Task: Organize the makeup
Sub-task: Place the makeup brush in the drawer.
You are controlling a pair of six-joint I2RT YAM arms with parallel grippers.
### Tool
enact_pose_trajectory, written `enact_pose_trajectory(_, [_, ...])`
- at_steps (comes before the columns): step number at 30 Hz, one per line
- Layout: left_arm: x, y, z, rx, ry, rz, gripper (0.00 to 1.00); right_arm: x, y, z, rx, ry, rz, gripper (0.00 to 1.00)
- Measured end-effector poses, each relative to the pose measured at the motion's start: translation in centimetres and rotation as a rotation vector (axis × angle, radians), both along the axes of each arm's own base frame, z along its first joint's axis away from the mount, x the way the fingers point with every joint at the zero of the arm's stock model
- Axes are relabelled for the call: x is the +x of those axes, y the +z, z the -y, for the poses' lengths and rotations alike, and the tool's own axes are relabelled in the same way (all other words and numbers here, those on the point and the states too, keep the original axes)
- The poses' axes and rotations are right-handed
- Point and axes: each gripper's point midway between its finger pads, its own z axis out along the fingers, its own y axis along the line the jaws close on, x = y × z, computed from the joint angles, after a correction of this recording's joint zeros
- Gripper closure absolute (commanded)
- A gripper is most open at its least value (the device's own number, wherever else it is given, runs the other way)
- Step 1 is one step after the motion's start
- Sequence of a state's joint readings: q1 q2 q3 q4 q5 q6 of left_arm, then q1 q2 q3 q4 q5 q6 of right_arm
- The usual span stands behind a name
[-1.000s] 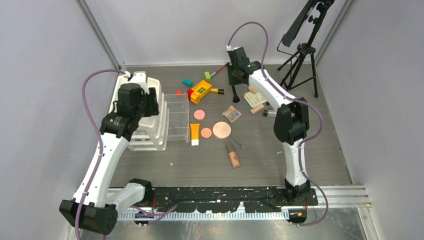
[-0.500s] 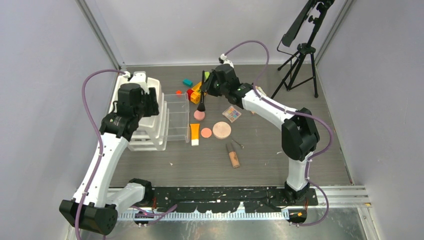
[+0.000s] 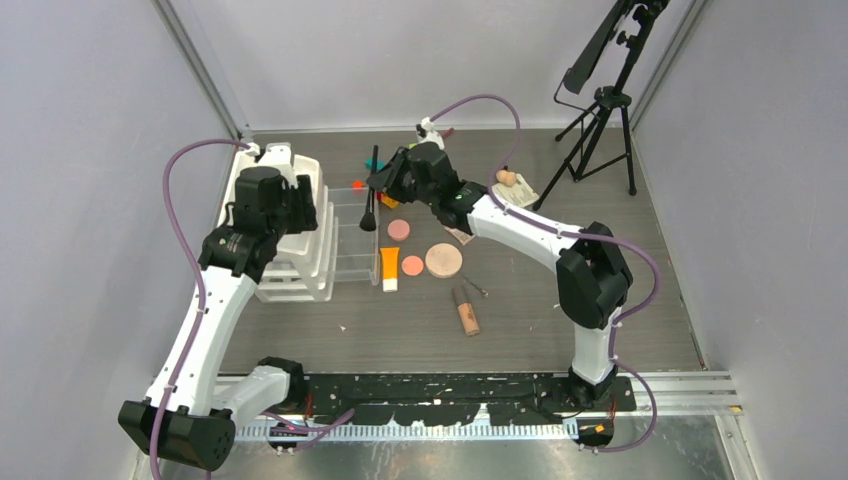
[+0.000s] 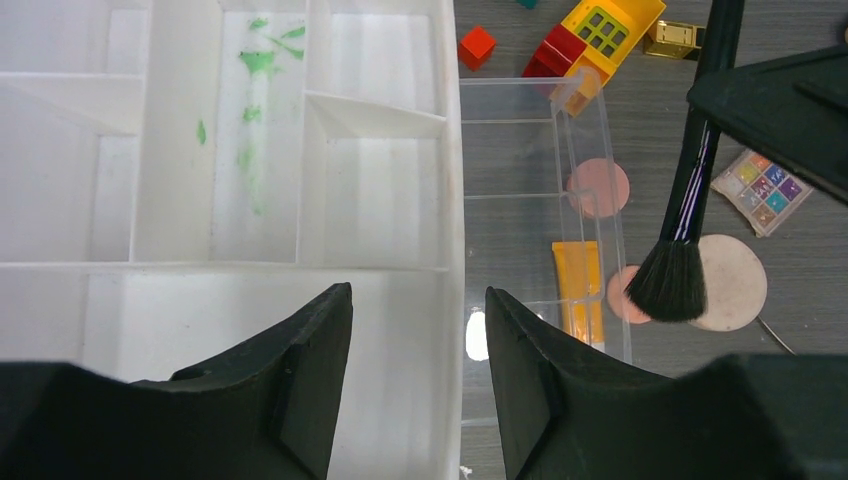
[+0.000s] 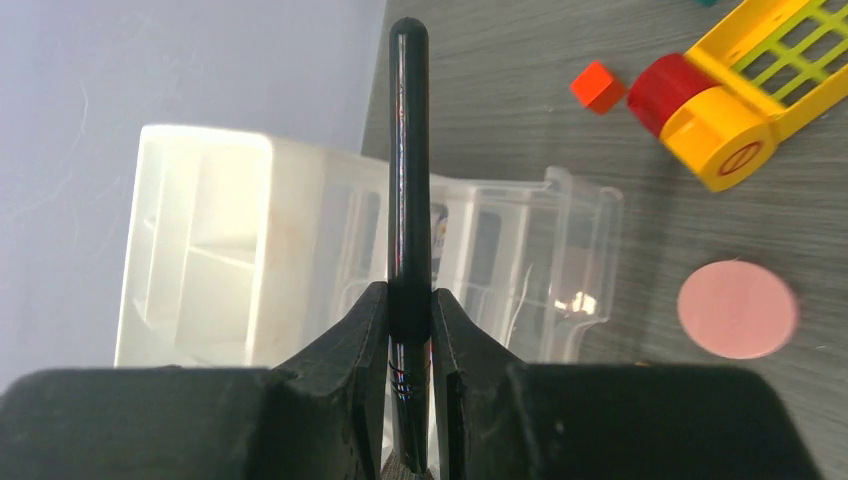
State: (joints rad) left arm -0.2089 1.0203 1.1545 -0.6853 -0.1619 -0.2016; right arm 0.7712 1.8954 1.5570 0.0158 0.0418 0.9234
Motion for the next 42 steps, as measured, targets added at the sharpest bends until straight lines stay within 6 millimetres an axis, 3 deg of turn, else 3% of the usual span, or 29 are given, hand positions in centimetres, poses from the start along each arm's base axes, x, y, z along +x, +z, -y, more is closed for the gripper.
enact_pose_trajectory(4, [0.0, 0.0, -0.1, 0.002, 0.003, 0.000, 0.47, -1.2, 0.0, -1.3, -0.001, 0.022, 0.007, 0.99])
enact_pose_trajectory(9, [0.0, 0.0, -0.1, 0.003, 0.005, 0.001, 0.47, -2.0, -1.4, -2.4, -0.033, 0.025, 0.004, 1.00])
enact_pose_trajectory(27, [0.0, 0.0, -0.1, 0.003, 0.006, 0.001, 0.47, -4.9, -4.3, -3.8, -0.136, 0.026, -0.027, 0.99])
enact_pose_trajectory(42, [-0.1, 0.0, -0.1, 0.003, 0.005, 0.001, 0.46, -5.2, -8.1, -4.9, -0.225, 0.052, -0.077, 0.68])
